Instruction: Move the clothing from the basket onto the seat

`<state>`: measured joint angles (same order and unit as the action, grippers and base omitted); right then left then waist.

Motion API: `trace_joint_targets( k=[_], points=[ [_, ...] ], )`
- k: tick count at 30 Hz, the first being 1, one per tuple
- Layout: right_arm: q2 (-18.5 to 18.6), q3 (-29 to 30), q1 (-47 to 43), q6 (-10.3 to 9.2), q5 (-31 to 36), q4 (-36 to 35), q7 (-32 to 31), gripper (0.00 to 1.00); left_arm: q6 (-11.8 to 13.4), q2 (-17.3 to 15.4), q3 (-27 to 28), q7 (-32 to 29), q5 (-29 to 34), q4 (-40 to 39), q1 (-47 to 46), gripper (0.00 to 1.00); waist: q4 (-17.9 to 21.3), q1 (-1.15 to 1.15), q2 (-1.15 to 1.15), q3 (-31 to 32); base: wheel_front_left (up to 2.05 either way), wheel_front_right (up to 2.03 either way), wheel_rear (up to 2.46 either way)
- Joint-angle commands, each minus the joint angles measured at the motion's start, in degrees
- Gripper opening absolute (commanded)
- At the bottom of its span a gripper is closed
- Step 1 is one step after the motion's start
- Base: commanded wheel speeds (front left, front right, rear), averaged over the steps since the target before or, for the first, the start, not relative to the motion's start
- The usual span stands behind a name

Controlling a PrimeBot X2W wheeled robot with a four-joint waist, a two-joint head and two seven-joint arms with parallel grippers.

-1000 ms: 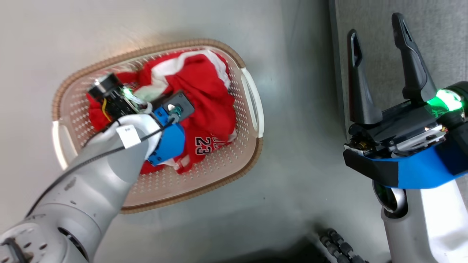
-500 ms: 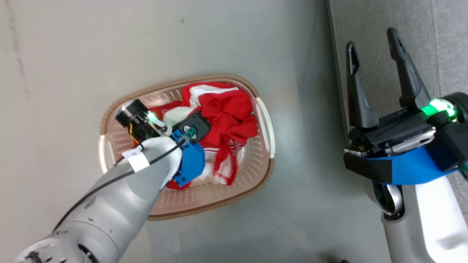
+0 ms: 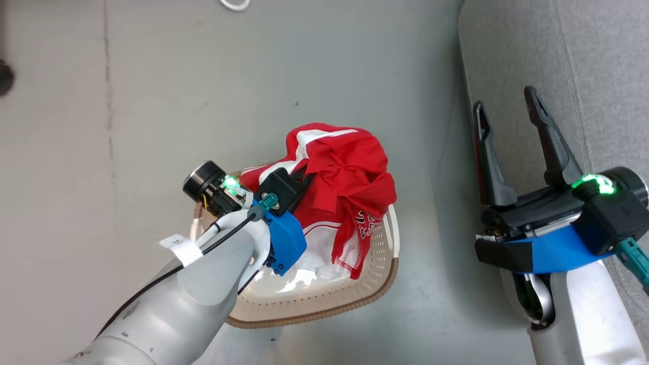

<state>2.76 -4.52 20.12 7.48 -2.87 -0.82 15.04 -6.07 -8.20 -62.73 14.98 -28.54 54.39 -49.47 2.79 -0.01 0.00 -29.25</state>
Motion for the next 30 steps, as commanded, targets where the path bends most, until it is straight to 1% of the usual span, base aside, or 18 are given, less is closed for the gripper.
trace_joint_targets(
  k=[1,7,15,21,30],
  points=[
    [0.2,0.2,-0.8,0.03,0.1,0.3,0.2,1.00,0.3,-0.3,0.9,0.3,0.6,-1.0,0.7,0.00,-1.3,0.01,0.00,2.4,0.00,0.00,0.00],
    [0.2,0.3,-2.8,0.03,0.1,1.3,0.2,1.00,0.4,-1.3,5.8,0.3,2.6,-6.0,3.7,0.00,-2.8,0.01,0.00,6.4,0.00,0.00,0.00],
    [0.2,0.6,-4.9,0.03,-0.6,2.3,0.2,1.00,-0.1,-2.6,12.0,0.3,5.1,-11.4,5.7,0.00,-4.1,0.01,0.00,11.2,0.00,0.00,0.00],
    [0.2,0.7,-6.8,0.03,-1.0,3.0,0.2,1.00,-0.5,-2.4,15.6,0.3,6.6,-14.4,4.9,0.00,-5.1,0.01,0.00,14.4,0.00,0.00,0.00],
    [0.2,0.5,-8.9,0.03,-1.8,3.6,0.2,1.00,-0.9,-3.2,20.5,0.3,7.5,-19.6,3.2,0.00,-5.7,0.01,0.00,17.8,0.00,0.00,0.00]
  ],
)
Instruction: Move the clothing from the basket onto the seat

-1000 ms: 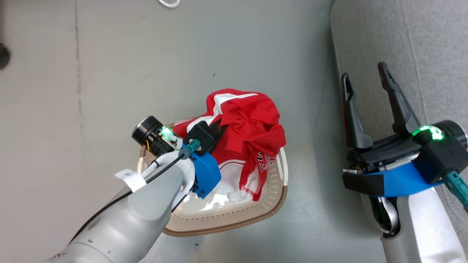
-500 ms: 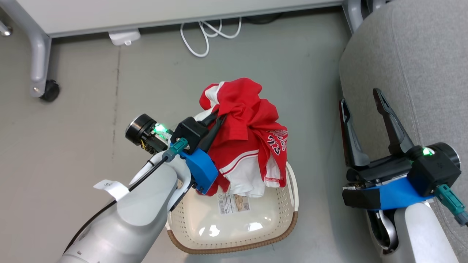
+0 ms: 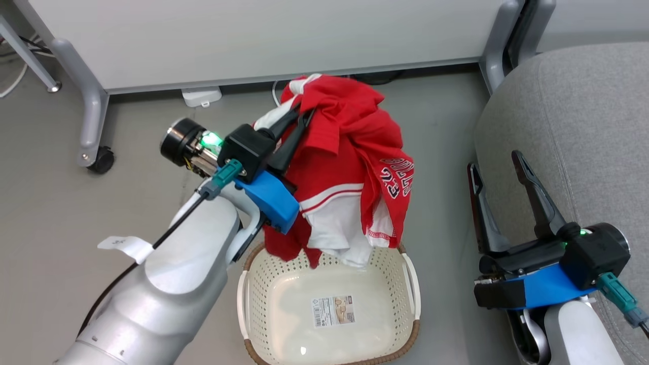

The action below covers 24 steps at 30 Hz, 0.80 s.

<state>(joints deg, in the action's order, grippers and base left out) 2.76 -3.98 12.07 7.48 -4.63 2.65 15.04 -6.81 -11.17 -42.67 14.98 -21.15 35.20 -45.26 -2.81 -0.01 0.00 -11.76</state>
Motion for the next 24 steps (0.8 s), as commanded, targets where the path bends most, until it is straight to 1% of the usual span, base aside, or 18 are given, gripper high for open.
trace_joint_targets(
  k=[1,9,24],
  points=[
    [0.2,0.0,-1.0,0.03,-0.1,0.2,0.2,1.00,-0.2,-0.3,0.8,0.3,0.2,-1.0,-1.3,0.00,-0.2,0.01,0.00,0.6,0.00,0.00,0.00],
    [0.2,-0.1,-2.6,0.03,-0.6,0.5,0.2,1.00,-0.1,-0.8,2.6,0.3,-1.0,-4.0,-2.9,0.00,-0.5,0.01,0.00,2.4,0.00,0.00,0.00],
    [0.2,-1.0,-2.8,0.03,-0.9,-0.1,0.2,1.00,0.3,-1.4,2.1,-1.1,-2.6,-6.5,-1.7,0.00,-0.4,0.01,0.00,3.8,0.00,0.00,0.00]
  ],
)
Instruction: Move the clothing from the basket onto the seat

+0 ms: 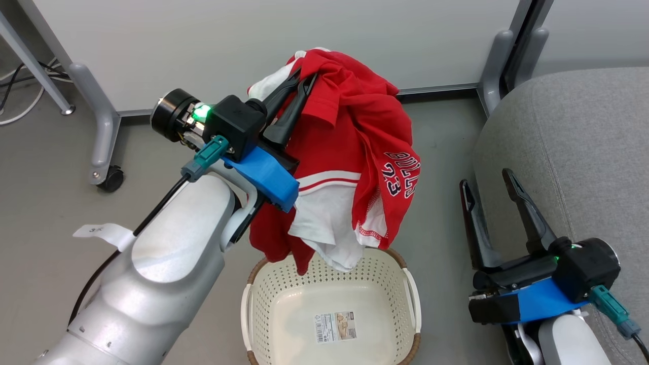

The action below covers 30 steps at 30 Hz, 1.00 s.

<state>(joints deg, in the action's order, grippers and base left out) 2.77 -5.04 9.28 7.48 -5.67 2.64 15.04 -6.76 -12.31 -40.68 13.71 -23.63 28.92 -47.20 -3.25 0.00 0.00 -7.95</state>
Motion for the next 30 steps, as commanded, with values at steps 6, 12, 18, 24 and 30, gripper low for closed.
trace_joint_targets(
  k=[6,12,18,24,30],
  points=[
    [0.2,-2.5,2.8,0.03,0.6,-1.4,0.2,1.00,0.7,0.3,-0.4,0.2,-0.2,-0.8,0.5,0.00,-0.3,0.00,0.00,-0.5,0.00,0.00,0.00],
    [0.2,-7.1,7.5,0.03,2.0,-0.3,0.2,1.00,0.6,1.2,-1.2,0.4,-0.1,-1.1,-0.5,0.00,-0.9,0.00,0.00,-1.3,0.00,0.00,0.00],
    [0.2,-11.5,13.4,0.03,2.4,4.2,0.2,1.00,0.5,2.1,-1.7,0.7,-0.2,-1.1,-1.7,0.00,-2.1,0.00,0.00,-2.0,0.00,0.00,0.00],
    [0.2,-14.2,17.9,0.03,1.7,11.6,0.2,1.00,0.3,3.2,-2.4,1.0,0.0,-1.4,-2.5,0.00,-3.5,0.00,0.00,-2.7,0.00,0.00,0.00],
    [0.2,-14.1,20.7,0.03,0.9,19.4,0.2,1.00,0.3,3.9,-3.2,1.2,0.4,-1.9,-2.8,0.00,-5.0,0.00,0.00,-3.2,0.00,0.00,0.00]
  ],
)
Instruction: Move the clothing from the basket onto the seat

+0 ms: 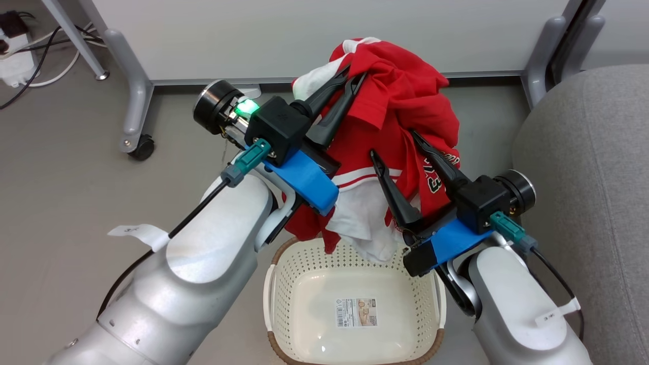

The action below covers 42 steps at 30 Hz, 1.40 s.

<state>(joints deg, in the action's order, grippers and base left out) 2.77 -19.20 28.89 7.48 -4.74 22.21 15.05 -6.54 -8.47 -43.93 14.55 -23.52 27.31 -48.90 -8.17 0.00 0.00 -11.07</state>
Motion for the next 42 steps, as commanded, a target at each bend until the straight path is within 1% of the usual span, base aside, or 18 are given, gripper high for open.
trace_joint_targets(
  k=[1,16,17,27,42],
  points=[
    [0.2,0.0,1.3,0.03,-0.4,0.7,0.2,1.00,0.1,0.2,-0.1,0.4,0.4,-0.5,-1.2,0.00,-0.3,0.00,0.00,-0.1,0.00,0.00,0.00],
    [0.2,-3.7,6.0,0.03,-6.6,7.6,0.2,1.00,-0.3,1.7,-2.3,0.6,0.6,-3.0,-1.9,0.00,-2.2,0.00,0.00,-0.1,0.00,0.00,0.00],
    [0.2,-3.9,6.2,0.03,-6.9,7.9,0.2,0.00,-0.3,1.7,-2.3,0.7,0.6,-3.0,-1.9,0.00,-2.2,0.00,0.00,-0.1,0.00,0.00,0.00],
    [0.2,-4.8,6.4,0.03,-7.9,7.7,0.2,0.00,-0.1,1.0,-2.0,0.7,0.4,-3.1,-1.7,0.00,-1.7,0.00,0.00,-0.2,0.00,0.00,0.00],
    [0.2,-5.3,5.5,0.03,-8.2,7.2,0.2,0.00,0.0,0.8,-2.2,0.7,0.2,-2.4,-1.5,0.00,-1.5,0.00,0.00,0.1,0.00,0.00,0.00]
  ],
)
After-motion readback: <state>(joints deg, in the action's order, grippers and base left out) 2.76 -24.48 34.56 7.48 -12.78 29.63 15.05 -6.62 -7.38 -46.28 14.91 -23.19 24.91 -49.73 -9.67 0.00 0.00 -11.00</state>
